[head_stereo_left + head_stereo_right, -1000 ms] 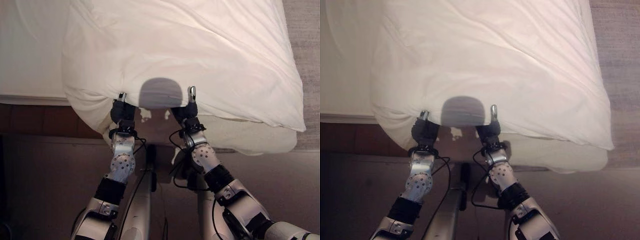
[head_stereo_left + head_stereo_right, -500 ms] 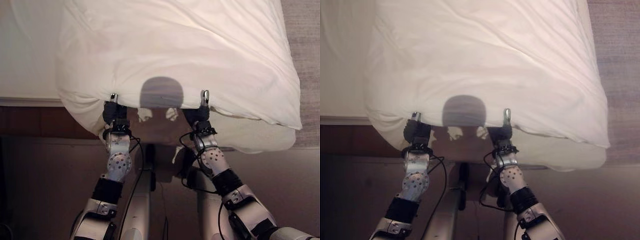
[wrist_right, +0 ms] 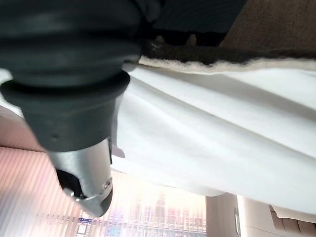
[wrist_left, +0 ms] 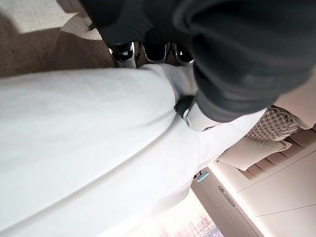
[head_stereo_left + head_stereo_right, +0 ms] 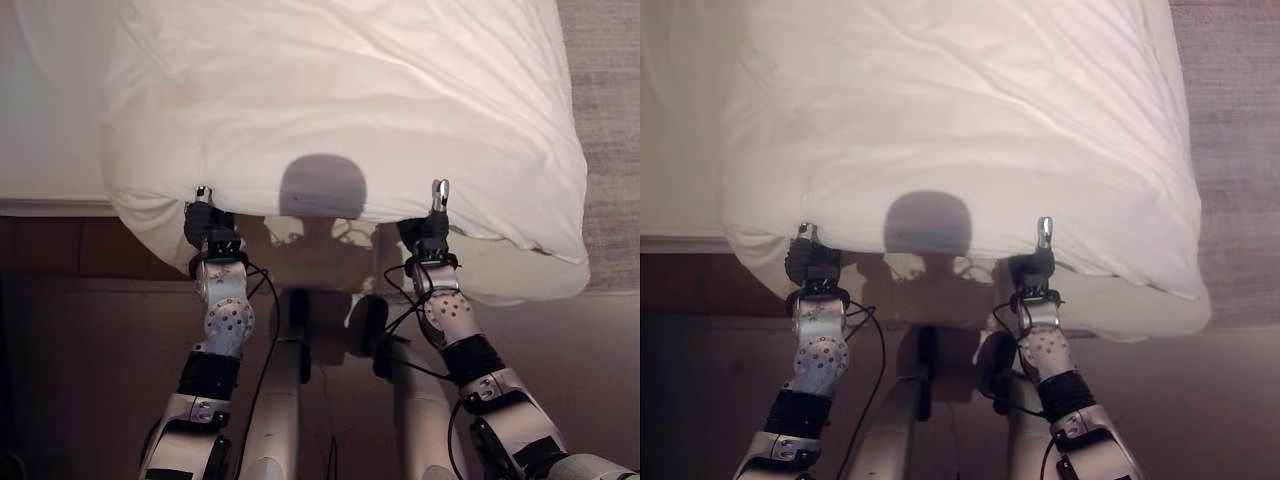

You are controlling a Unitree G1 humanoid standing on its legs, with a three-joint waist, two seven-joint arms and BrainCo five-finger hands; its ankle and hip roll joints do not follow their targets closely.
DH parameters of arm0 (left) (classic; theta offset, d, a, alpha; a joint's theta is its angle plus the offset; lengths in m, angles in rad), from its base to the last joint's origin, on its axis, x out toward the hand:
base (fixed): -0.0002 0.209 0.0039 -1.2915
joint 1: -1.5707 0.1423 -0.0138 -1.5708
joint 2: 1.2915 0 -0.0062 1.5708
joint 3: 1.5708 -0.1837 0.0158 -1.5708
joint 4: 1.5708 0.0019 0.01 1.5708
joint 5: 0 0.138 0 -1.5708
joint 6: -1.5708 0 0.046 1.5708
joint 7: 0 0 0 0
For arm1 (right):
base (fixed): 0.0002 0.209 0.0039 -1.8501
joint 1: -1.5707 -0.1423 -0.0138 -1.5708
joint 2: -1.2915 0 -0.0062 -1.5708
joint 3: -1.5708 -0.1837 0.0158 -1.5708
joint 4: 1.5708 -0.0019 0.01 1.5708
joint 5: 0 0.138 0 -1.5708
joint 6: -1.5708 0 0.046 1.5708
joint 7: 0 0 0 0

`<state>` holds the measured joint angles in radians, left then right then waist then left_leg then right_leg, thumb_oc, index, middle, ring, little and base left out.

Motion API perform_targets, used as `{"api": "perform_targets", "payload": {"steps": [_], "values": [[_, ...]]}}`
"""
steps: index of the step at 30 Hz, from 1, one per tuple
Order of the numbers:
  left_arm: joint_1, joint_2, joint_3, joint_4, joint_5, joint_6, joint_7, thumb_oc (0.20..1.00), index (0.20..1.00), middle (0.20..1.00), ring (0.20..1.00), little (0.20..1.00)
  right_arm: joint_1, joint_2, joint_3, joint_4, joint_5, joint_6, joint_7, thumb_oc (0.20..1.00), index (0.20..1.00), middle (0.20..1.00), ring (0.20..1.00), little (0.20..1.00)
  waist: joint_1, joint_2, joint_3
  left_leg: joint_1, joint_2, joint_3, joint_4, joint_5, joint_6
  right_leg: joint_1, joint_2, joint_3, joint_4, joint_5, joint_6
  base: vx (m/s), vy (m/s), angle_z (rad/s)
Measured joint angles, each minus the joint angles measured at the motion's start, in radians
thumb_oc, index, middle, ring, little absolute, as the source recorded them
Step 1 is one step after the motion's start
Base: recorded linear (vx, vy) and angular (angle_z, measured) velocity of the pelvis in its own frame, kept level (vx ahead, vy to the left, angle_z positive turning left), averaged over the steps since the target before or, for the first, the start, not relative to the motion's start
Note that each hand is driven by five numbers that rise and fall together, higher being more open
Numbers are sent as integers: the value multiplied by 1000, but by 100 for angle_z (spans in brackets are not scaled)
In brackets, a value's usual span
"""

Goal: Make the bed

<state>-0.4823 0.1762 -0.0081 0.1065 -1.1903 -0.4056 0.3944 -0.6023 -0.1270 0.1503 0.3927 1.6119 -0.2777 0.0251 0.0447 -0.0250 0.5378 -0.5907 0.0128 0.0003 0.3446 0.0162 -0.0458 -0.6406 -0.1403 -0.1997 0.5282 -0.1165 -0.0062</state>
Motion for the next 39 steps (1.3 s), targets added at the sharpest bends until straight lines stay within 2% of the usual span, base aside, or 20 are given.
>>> {"api": "perform_targets", "payload": {"steps": [1, 2, 3, 11, 12, 13, 14, 28, 39], "values": [[-1, 0, 0, 0, 0, 0, 0, 200, 200, 200, 200, 200, -4, -3, -1, 8, 0, 0, -8, 667, 667, 667, 667, 667, 0, 0, 0, 0, 0, 1, -1, 0, 0, -3, 0, 1, -2, 0, 0, 0, 0, 0], [-1, 1, 1, 0, 0, 0, 0, 200, 200, 200, 200, 200, -5, -5, -3, 8, 0, 0, -10, 235, 235, 235, 235, 235, 0, 0, 0, -3, 0, 3, -1, 0, 0, -7, 0, 3, -1, 0, 0, 0, 0, 0], [-1, 1, 1, 0, 0, 0, 0, 200, 200, 200, 200, 200, -5, -5, -6, 8, -1, 0, -10, 200, 200, 200, 200, 200, 0, 1, -1, -6, 0, 3, -1, 0, 0, -10, 0, 3, 0, 0, 0, 0, 0, 0], [2, -1, 1, 1, -1, 0, -15, 200, 200, 200, 200, 200, -7, -5, -21, 7, -13, -1, -7, 200, 200, 200, 200, 200, 1, 2, -1, -16, 1, 9, 4, 0, 0, -21, 0, 5, 8, 0, -1, 0, 0, 0], [7, -3, 1, 2, -1, 0, -25, 492, 492, 492, 492, 492, -7, -5, -21, 7, -13, -2, -6, 200, 200, 200, 200, 200, 1, 2, -1, -16, 1, 9, 4, 0, 0, -21, 0, 6, 8, 0, -1, 0, 0, 0], [8, -3, 1, 12, -3, 0, -40, 909, 909, 909, 909, 909, -9, -5, -22, 7, -13, -6, -5, 200, 200, 200, 200, 200, 1, 2, -1, -16, 1, 9, 4, 0, 0, -21, 0, 7, 8, 0, -1, 0, 0, 0], [9, -3, 1, 15, -4, 0, -45, 1000, 1000, 1000, 1000, 1000, -11, -5, -23, 7, -13, -10, -5, 200, 200, 200, 200, 200, 2, 2, -1, -16, 1, 9, 4, 0, 0, -21, 0, 7, 8, 0, -1, 0, 0, 0], [59, -45, 73, 91, -174, -23, -203, 1000, 1000, 1000, 1000, 1000, 5, 13, -39, -126, -12, -93, 84, 200, 200, 200, 200, 200, 2, 2, -1, -16, -1, 19, 0, 1, 1, -26, -1, 13, 7, 0, -1, 0, 0, 0], [-26, -82, 65, 201, -288, -38, -306, 1000, 1000, 1000, 1000, 1000, 47, 24, -37, -183, -11, -109, 148, 200, 200, 200, 200, 200, -3, 1, -2, -17, -1, 26, 0, -2, 4, -27, 1, 21, 0, 2, 1, 0, 1, 0]]}}
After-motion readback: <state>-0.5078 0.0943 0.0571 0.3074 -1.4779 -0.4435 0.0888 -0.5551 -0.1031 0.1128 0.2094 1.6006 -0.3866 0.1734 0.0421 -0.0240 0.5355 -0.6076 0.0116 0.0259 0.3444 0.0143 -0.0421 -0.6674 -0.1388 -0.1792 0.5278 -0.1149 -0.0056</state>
